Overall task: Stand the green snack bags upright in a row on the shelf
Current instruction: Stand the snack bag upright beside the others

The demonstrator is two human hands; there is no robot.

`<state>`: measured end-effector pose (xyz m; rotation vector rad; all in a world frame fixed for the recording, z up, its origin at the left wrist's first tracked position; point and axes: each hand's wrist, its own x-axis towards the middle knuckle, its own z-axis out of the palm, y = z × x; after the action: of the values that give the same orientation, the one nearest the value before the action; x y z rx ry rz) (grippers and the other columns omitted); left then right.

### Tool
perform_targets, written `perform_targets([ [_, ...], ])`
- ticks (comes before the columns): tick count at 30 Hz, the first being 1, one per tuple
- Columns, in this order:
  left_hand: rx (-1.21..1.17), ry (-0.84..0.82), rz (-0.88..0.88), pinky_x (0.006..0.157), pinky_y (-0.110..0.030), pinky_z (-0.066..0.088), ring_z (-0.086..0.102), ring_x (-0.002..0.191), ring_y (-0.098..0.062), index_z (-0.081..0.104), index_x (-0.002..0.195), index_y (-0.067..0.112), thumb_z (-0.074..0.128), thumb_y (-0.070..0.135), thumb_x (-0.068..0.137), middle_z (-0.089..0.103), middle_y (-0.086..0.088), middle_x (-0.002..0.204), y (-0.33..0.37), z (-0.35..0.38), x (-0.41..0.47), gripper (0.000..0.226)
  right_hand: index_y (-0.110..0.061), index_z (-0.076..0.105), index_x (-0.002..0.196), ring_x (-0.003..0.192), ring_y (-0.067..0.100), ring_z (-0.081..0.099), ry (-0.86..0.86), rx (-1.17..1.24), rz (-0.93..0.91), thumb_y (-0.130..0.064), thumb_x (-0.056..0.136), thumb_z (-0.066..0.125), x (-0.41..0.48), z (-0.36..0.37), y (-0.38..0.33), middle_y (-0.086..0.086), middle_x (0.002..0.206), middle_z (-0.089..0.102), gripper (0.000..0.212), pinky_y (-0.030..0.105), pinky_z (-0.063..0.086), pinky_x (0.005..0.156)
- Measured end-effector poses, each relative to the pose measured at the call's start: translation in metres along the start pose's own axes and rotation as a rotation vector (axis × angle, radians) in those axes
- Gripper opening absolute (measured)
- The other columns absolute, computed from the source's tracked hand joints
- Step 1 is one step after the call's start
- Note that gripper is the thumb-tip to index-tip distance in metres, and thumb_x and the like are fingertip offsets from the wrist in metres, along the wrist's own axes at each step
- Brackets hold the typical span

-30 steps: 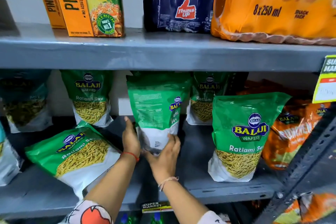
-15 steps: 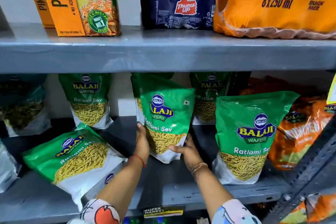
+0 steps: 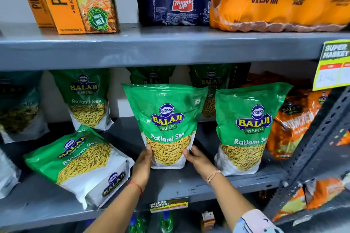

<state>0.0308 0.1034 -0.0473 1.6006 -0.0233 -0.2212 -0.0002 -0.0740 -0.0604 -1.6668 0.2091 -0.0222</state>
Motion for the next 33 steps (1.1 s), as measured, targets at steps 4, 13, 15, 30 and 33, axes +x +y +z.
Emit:
perform_targets([
  [4,0.008,0.053,0.037,0.104,-0.032,0.031,0.047,0.112,-0.015,0.056,0.120,0.011,0.041,0.054,0.088,0.055,-0.006,0.123,-0.002,0.001,-0.028,0.055,-0.012,0.042,0.126,0.127,0.017,0.038,-0.021,-0.057,0.016,-0.018,0.094,0.046,-0.020,-0.006,0.000,0.005,0.132,0.047,0.033,0.033,0.024,0.113],
  [13,0.032,0.111,-0.009,0.102,-0.033,0.034,0.050,0.116,-0.023,0.056,0.119,0.010,0.046,0.041,0.092,0.056,-0.013,0.128,-0.006,0.001,-0.039,0.043,-0.017,0.043,0.124,0.130,0.016,0.037,-0.066,-0.068,0.002,-0.022,0.093,0.046,-0.029,-0.009,0.003,0.000,0.132,0.046,0.031,0.037,0.022,0.116],
  [15,0.023,0.105,-0.025,0.107,-0.035,0.032,0.048,0.122,-0.025,0.053,0.125,0.009,0.050,0.052,0.085,0.054,-0.013,0.133,-0.002,0.001,-0.043,0.058,-0.018,0.040,0.127,0.130,0.018,0.037,-0.079,-0.019,-0.010,-0.017,0.093,0.048,-0.030,-0.009,0.001,0.000,0.132,0.047,0.034,0.036,0.023,0.115],
  [30,-0.085,0.469,0.019,0.051,-0.029,0.031,0.036,0.050,-0.018,0.049,0.054,0.017,0.068,0.059,0.057,0.041,0.001,0.045,0.011,-0.168,-0.087,0.046,-0.009,0.060,0.105,0.105,0.009,0.047,0.228,-0.476,-0.739,-0.037,0.092,0.039,-0.071,0.165,-0.088,0.009,0.108,0.058,0.037,0.008,0.029,0.093],
  [33,-0.276,0.159,-0.333,0.056,-0.030,0.036,0.040,0.053,-0.019,0.056,0.073,0.011,0.074,0.063,0.050,0.048,-0.011,0.059,0.011,-0.183,-0.066,0.060,0.001,0.057,0.108,0.109,0.031,0.050,0.066,-0.678,-0.337,-0.024,0.097,0.031,-0.004,0.197,-0.116,0.025,0.116,0.058,0.038,0.031,0.035,0.090],
])
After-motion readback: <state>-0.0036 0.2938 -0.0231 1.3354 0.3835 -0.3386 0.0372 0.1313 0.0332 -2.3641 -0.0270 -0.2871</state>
